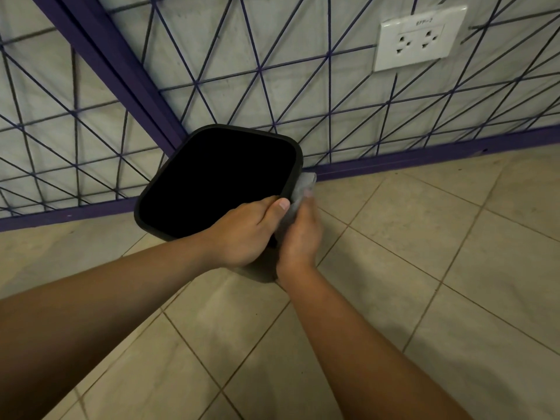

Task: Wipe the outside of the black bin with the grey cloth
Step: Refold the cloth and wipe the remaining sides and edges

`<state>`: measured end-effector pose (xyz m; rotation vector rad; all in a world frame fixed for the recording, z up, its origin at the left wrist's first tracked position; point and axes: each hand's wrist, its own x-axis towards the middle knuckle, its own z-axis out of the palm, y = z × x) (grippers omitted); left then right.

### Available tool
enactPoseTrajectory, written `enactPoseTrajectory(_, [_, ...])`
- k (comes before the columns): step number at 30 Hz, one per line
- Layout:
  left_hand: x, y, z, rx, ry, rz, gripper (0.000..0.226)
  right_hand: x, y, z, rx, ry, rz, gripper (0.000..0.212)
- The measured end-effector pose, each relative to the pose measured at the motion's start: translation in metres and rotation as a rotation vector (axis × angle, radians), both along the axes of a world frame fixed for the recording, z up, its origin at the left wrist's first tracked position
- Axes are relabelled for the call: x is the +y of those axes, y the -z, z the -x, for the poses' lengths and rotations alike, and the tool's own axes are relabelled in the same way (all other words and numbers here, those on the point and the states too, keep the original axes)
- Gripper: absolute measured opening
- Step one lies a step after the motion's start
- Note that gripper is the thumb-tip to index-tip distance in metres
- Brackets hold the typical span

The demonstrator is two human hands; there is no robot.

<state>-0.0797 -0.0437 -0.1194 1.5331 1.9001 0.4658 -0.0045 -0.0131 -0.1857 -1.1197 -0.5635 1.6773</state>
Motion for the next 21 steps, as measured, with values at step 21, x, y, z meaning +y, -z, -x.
enactPoseTrajectory(21, [0.000,0.000,0.002,-0.010,0.020,0.009,0.037,-0.004,0.029,0.017,-0.026,-0.094,-0.029,0.059])
